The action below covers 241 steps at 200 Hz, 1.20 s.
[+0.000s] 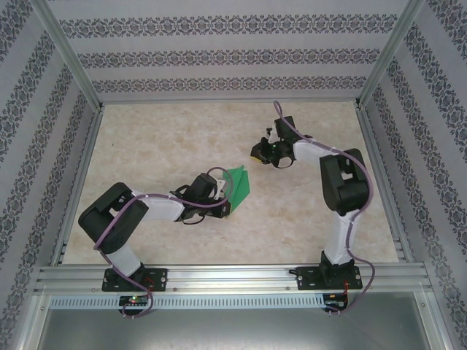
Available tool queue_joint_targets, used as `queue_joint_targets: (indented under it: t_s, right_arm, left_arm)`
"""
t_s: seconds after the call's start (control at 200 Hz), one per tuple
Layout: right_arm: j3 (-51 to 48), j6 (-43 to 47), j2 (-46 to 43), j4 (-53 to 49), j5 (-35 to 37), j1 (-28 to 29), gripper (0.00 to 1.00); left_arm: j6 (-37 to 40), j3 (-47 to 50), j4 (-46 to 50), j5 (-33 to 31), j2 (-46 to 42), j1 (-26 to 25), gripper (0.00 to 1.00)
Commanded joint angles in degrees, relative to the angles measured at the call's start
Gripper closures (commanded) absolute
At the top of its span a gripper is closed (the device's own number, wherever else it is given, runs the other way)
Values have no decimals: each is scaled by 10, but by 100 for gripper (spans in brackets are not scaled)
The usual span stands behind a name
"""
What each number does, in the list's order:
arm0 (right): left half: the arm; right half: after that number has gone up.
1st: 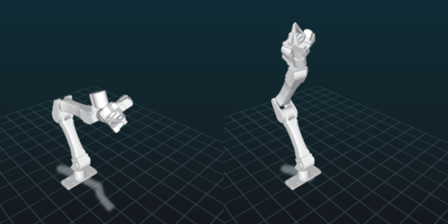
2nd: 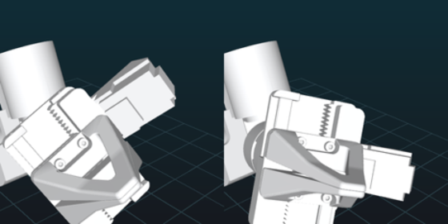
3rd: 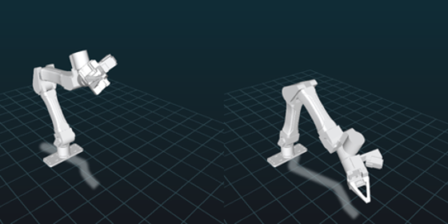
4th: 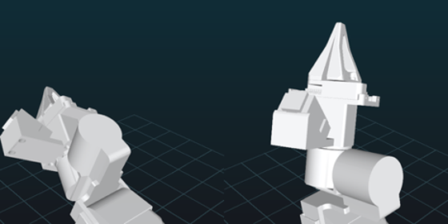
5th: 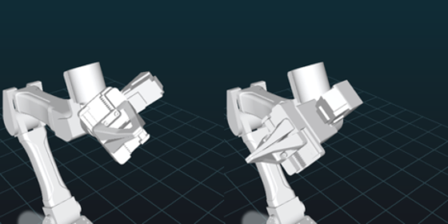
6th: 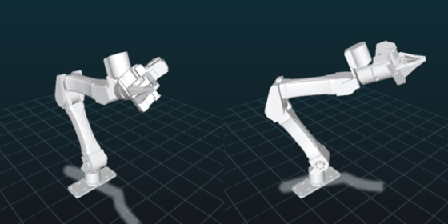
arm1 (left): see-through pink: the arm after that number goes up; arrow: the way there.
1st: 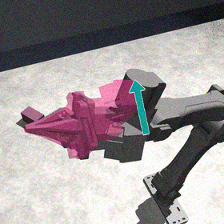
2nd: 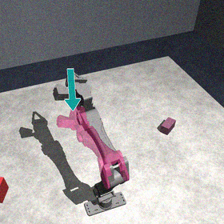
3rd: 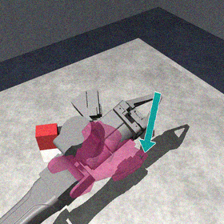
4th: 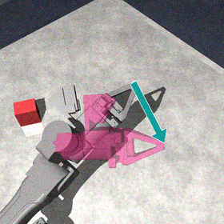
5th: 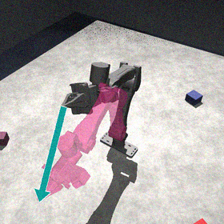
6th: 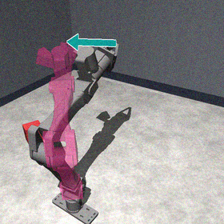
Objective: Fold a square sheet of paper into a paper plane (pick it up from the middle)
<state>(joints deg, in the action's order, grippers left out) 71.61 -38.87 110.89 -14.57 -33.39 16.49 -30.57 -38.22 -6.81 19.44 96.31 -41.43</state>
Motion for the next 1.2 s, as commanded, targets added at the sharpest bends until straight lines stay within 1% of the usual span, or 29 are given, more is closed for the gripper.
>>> queue_joint_targets:
  t_s: [0.0, 0.11, 0.19, 0.285, 0.405, 0.684, 0.804, 0.864, 1.074, 1.199]
  right_arm:
    - [-58, 1, -67, 49, -23, 29, 87]
    - [-111, -10, -98, 66, -20, 67, 87]
    - [-142, -27, -107, 89, -18, 96, 87]
    - [-163, -51, -96, 129, -24, 124, 87]
    - [-171, -74, -69, 167, -31, 144, 88]
    - [-175, -67, 4, 180, -22, 144, 89]
    - [-168, -47, 18, 140, 5, 144, 89]
    - [-173, -45, 21, 141, 11, 145, 89]
    - [-202, -51, 31, 168, 14, 148, 90]
    - [-211, -58, 38, 183, 12, 148, 90]
  left_arm:
    - [48, 23, 193, 13, 11, -11, 100]
    - [64, 16, 215, 28, -9, -10, 100]
    - [71, 11, 239, 24, -27, -10, 100]
    - [75, 8, 245, 22, -45, -10, 100]
    - [78, -4, 252, 21, -42, -10, 100]
    - [67, 0, 248, 23, -58, -10, 100]
    - [64, -18, 271, 24, -81, -10, 100]
    - [63, -31, 284, 22, -98, -10, 100]
    - [37, -82, 300, 31, -151, 1, 94]
    - [4, -114, 260, 59, -133, 29, 91]
